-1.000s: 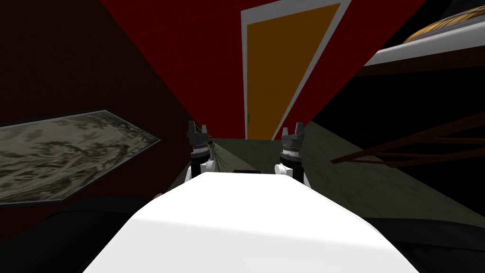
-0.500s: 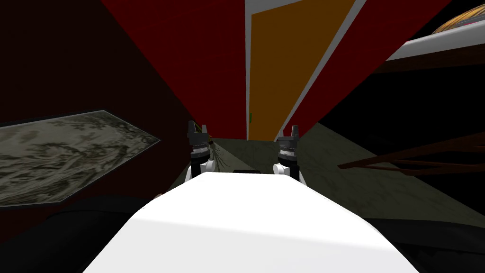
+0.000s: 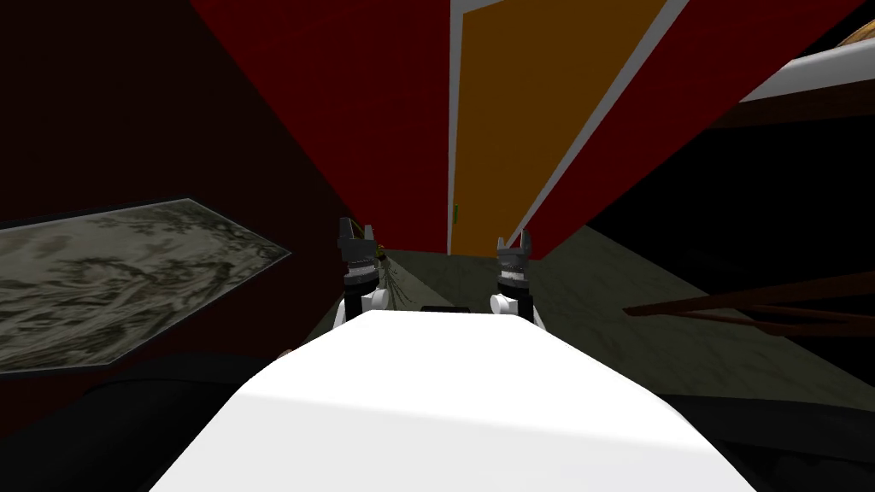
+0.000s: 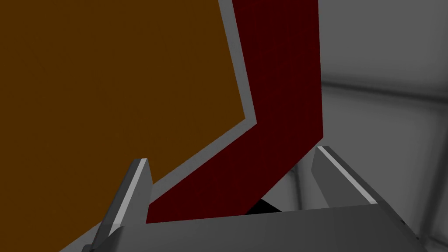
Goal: Pull the door open
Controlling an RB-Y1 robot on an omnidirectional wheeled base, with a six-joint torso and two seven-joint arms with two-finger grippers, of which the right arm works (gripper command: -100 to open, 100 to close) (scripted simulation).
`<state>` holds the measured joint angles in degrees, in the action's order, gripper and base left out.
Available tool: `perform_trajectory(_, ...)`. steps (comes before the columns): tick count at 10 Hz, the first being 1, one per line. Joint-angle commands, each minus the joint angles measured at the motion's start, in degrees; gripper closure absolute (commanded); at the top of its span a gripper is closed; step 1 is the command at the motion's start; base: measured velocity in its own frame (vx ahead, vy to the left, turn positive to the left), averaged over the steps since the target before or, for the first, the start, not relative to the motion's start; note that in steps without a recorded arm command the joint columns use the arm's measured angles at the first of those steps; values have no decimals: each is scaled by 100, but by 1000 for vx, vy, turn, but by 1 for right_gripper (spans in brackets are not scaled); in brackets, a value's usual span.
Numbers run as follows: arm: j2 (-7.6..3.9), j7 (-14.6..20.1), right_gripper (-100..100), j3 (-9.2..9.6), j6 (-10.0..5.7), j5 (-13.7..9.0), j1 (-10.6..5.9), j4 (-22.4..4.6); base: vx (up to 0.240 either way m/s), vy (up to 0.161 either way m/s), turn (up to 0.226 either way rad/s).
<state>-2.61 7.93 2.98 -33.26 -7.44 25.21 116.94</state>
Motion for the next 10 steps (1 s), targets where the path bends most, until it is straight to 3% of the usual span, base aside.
perform_trajectory(1,-41,173,-100,1,-50,-105,-80,-209,101,17,52)
perform_trajectory(10,-228,1109,-100,51,-293,-705,-499,-1343,103,5,63)
